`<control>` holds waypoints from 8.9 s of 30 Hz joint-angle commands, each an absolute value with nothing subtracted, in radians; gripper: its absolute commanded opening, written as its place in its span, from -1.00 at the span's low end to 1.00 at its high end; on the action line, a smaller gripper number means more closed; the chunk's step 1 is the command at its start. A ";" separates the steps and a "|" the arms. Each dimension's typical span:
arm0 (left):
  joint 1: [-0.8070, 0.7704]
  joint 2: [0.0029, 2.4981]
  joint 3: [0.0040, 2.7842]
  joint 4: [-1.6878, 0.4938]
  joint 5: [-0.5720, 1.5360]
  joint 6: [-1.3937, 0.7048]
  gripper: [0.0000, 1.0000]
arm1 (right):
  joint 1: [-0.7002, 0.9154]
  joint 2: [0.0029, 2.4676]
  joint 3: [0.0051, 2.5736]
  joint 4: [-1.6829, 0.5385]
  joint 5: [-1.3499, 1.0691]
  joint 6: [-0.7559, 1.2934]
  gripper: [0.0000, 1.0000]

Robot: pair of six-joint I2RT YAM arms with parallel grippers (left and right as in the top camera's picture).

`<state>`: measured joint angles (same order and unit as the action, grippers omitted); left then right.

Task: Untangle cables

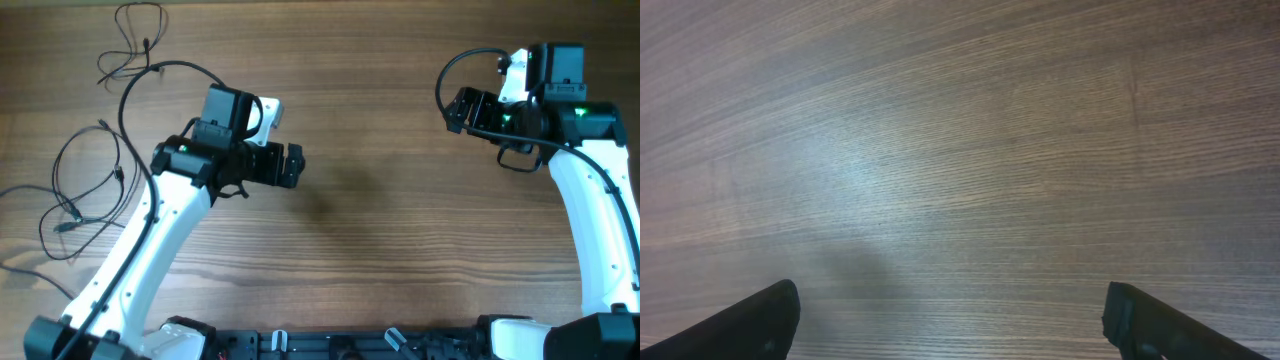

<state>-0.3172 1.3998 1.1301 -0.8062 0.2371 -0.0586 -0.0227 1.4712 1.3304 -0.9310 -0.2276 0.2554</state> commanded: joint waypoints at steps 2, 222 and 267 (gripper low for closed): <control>-0.325 1.295 1.102 -0.786 0.236 -0.061 1.00 | -0.024 1.482 1.325 -0.928 -0.226 0.239 0.99; 0.031 0.007 0.006 -0.076 0.017 -0.187 1.00 | 0.027 0.004 0.005 0.001 -0.045 -0.046 0.99; 0.031 0.009 0.006 -0.076 0.017 -0.187 1.00 | 0.027 0.004 0.005 0.001 -0.045 -0.045 0.99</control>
<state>0.0231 0.0139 0.0105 -0.0719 0.0231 -0.2031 0.0219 0.0200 0.0063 -0.0010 -0.0582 -0.0536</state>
